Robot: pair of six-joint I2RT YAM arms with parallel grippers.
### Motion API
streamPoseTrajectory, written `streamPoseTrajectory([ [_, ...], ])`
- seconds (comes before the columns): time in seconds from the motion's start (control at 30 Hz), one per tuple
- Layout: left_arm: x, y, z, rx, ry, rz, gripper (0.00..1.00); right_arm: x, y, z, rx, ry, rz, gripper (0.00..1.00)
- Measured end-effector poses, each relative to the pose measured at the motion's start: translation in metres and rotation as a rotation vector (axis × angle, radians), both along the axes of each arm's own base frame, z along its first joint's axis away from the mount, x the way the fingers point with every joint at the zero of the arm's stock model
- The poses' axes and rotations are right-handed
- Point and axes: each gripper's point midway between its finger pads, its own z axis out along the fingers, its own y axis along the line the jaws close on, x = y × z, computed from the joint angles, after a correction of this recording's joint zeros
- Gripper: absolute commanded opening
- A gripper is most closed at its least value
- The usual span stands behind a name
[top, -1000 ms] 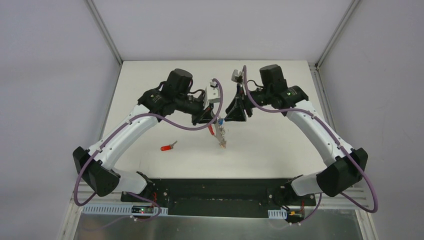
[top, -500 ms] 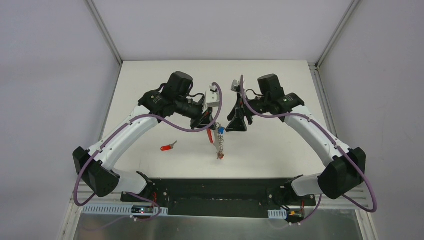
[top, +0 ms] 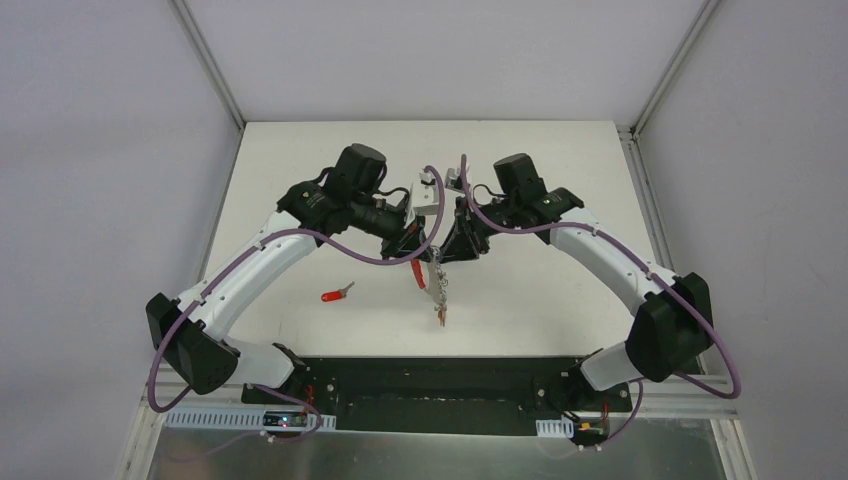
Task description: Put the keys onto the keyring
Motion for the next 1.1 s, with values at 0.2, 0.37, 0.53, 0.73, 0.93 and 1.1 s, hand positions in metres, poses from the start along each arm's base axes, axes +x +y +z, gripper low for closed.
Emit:
streamPoseTrajectory([
  [0.2,-0.001,0.001,-0.004,0.008,-0.004,-0.010,0.00,-0.001,0.000,-0.004,-0.010,0.024,0.003,0.00],
  [0.37,-0.002,0.004,-0.007,0.020,-0.020,-0.025,0.00,0.002,-0.002,0.003,-0.007,0.011,-0.003,0.00],
  [0.53,-0.002,0.006,-0.011,0.032,-0.044,-0.042,0.00,0.006,-0.007,0.015,0.005,-0.020,-0.014,0.00],
  [0.73,-0.003,0.010,-0.016,0.056,-0.056,-0.049,0.00,0.012,-0.015,0.023,0.013,-0.042,-0.036,0.00],
  [0.93,-0.003,0.011,-0.017,0.062,-0.059,-0.051,0.00,0.012,-0.017,0.024,0.013,-0.044,-0.040,0.29],
  [1.1,-0.001,0.008,-0.015,0.053,-0.025,-0.012,0.00,0.008,-0.017,0.029,0.024,-0.045,-0.033,0.35],
])
